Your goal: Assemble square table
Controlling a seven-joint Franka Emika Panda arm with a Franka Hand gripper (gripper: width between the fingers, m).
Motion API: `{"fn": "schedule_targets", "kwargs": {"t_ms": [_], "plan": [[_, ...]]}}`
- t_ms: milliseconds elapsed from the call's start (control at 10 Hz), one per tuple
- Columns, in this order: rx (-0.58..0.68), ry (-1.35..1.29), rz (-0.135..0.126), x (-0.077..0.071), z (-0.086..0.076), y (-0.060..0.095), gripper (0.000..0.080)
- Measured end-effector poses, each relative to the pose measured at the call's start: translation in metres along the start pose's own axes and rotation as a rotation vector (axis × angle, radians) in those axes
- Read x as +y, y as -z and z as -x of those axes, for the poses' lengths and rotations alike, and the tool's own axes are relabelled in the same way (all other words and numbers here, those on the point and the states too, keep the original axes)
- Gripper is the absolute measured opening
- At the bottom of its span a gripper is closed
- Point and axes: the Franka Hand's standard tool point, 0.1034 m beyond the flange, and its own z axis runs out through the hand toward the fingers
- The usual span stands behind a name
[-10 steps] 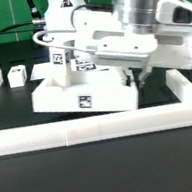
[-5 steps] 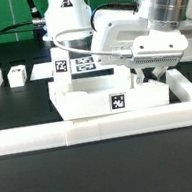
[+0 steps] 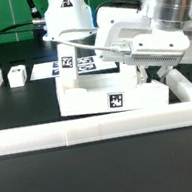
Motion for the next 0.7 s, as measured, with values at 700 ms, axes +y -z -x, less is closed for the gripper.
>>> {"fn": "schedule_targets", "kwargs": {"t_ms": [700], "plan": [[0.034,-0.04,-0.048,0.0118,-0.005,-0.009,0.0063]]}}
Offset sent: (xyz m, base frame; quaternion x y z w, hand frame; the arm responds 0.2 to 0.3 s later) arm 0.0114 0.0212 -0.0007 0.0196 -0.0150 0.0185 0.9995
